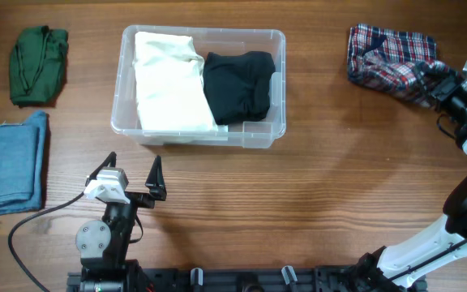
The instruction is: Pack container
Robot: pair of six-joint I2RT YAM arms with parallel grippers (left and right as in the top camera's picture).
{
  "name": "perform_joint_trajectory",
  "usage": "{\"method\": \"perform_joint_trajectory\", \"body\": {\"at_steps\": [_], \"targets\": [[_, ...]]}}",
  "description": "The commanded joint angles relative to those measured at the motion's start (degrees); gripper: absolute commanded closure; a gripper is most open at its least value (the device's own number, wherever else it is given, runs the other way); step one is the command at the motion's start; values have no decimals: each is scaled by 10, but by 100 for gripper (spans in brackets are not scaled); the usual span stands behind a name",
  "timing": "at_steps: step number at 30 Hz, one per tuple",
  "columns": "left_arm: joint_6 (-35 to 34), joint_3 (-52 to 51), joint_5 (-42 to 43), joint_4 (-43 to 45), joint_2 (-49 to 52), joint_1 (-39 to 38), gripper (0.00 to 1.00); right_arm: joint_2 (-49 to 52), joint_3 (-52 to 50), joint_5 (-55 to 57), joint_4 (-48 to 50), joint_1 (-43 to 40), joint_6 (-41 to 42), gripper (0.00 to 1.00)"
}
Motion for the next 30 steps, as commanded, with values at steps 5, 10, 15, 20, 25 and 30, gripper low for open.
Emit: {"method": "perform_joint_trajectory", "body": {"at_steps": [5,10,15,20,25,30], "targets": [[-5,0,-1,-5,-4,3,0,-7,11,133,-177,1,-64,96],[-5,0,-1,-5,-4,3,0,-15,11,195,-248,1,-104,96],[-5,0,-1,-5,-4,3,0,-52,11,235,-283,1,-154,96],[-5,0,-1,-5,-4,3,0,-121,11,259,-301,2,-178,96],[-5,0,-1,-5,-4,3,0,-184,11,278,-344,2,-192,96],[-5,0,-1,-5,-4,3,0,-200,11,278,-415,2,-192,96]]}}
